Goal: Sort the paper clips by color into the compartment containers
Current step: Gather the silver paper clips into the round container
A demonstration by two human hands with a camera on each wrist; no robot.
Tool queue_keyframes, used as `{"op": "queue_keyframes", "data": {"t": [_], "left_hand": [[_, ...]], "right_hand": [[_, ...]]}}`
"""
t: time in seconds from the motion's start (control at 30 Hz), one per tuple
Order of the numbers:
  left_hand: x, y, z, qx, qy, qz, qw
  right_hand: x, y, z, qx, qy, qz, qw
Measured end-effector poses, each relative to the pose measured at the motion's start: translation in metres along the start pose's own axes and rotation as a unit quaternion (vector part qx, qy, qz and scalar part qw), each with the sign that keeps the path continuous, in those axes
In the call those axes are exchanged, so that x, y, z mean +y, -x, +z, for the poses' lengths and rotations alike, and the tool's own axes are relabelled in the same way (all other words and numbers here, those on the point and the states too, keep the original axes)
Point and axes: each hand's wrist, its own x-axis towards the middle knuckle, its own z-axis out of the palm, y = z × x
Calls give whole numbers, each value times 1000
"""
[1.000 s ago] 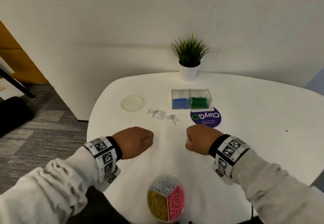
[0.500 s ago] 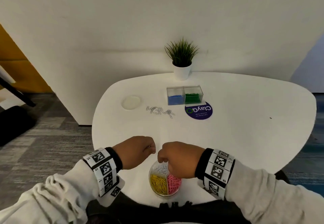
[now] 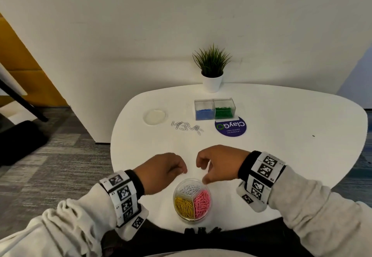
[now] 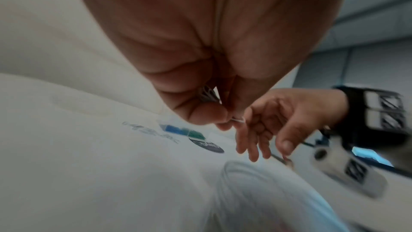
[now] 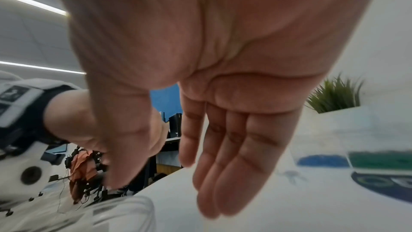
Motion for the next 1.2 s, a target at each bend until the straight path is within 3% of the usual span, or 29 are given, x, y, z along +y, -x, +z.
{"op": "queue_keyframes", "data": {"t": [0.1, 0.23, 0.5, 0.6, 0.73, 0.8, 0.87, 1.0, 1.2], "left_hand": [[7, -1, 16, -33, -76, 122, 989], [13, -6, 29, -40, -137, 187, 972], [9, 1, 35, -41, -165, 213, 962], [-3, 2, 31, 25, -107, 211, 971], [-36, -11, 3, 189, -4, 148, 971], [-61, -23, -14, 222, -4, 73, 972], [-86, -41, -24, 200, -45, 9, 979], [-119, -97, -30, 137, -110, -88, 980], [-126, -174, -29, 71, -123, -179, 973]], "right_hand": [[6, 0, 14, -84, -15, 24, 996], [6, -5, 26, -118, -18, 17, 993], [6, -8, 33, -121, -26, 19, 992], [11, -6, 34, -117, -35, 9, 993], [31, -5, 21, -67, -75, 18, 995], [51, -17, 11, 0, -76, 47, 996], [75, -38, 3, 53, -39, 89, 994], [102, -94, -6, 94, 5, 159, 983], [88, -156, -15, 140, 33, 161, 976]]}}
